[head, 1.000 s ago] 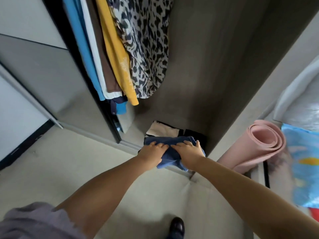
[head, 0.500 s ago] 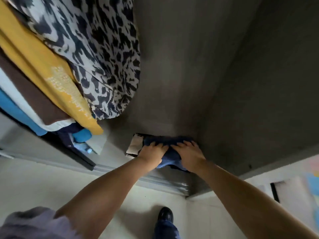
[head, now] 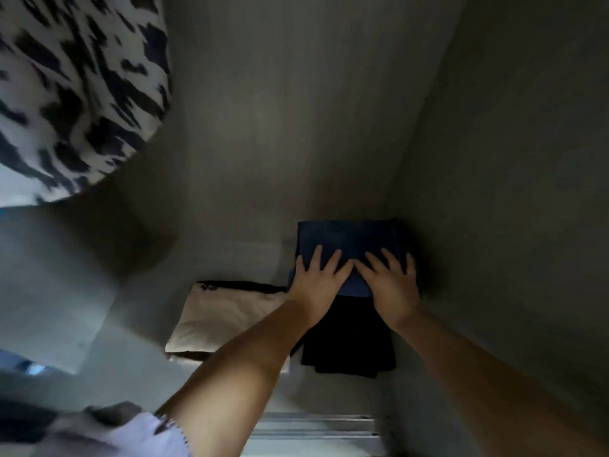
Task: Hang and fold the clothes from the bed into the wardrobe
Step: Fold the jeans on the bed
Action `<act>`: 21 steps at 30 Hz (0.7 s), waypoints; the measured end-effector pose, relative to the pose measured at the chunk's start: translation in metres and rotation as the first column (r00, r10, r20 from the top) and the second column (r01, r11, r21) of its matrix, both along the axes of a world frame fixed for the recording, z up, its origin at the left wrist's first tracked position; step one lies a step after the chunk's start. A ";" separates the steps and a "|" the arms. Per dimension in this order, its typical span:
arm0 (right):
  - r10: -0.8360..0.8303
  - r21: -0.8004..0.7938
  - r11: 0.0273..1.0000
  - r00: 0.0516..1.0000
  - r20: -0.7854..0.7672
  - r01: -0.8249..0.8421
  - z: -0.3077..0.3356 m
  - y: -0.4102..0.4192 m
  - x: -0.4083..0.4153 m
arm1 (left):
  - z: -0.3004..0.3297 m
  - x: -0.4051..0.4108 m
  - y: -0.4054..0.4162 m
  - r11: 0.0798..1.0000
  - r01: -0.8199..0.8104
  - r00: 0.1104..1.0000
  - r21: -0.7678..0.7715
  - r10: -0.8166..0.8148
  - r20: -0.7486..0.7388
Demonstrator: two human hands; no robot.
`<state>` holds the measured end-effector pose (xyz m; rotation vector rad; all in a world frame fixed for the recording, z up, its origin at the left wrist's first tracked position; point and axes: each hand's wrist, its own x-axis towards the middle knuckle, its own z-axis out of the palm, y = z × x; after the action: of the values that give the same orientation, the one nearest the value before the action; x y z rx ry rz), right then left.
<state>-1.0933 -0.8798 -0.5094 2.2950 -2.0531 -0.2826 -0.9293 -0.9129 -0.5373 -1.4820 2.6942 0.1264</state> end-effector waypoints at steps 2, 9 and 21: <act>-0.005 -0.013 1.000 1.000 0.007 0.005 -0.056 0.009 -0.008 | -0.059 -0.011 0.003 0.999 0.028 0.999 0.023 -0.029 0.015; -0.098 0.117 0.988 0.995 -0.007 0.098 -0.201 0.065 0.004 | -0.207 -0.012 0.056 0.980 0.070 0.986 0.187 -0.097 0.139; -0.253 0.437 0.878 0.964 0.084 0.192 0.026 0.056 -0.021 | 0.029 0.024 0.039 0.953 0.106 0.990 0.283 -0.127 0.060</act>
<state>-1.1144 -0.8242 -0.4839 2.3499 -2.5529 -0.6647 -0.9057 -0.8742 -0.5079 -1.2188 2.5645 0.4149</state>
